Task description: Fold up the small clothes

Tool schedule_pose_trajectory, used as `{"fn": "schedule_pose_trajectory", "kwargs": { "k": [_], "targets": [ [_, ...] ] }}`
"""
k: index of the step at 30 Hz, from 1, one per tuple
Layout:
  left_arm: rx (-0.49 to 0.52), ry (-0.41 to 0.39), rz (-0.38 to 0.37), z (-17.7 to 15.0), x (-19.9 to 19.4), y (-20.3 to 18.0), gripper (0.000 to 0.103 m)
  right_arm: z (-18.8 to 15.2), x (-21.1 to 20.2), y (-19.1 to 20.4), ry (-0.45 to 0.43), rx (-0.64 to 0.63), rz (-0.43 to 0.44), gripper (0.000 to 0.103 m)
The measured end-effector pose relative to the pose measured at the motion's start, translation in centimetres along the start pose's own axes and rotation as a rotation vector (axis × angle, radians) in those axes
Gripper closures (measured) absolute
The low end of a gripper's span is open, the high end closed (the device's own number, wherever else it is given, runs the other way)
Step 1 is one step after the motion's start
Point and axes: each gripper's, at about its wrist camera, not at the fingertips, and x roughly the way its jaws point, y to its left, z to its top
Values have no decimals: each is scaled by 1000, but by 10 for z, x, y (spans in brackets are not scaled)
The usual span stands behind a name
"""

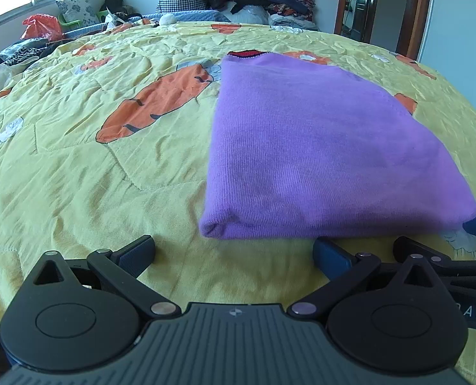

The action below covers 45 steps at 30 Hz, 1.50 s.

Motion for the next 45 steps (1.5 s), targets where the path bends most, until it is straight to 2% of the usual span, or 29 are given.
{"fn": "schedule_pose_trajectory", "kwargs": {
  "k": [45],
  "targets": [
    [9,12,-8,1,1,1,0,0,0,0,-1,0,-1,0]
  ]
}}
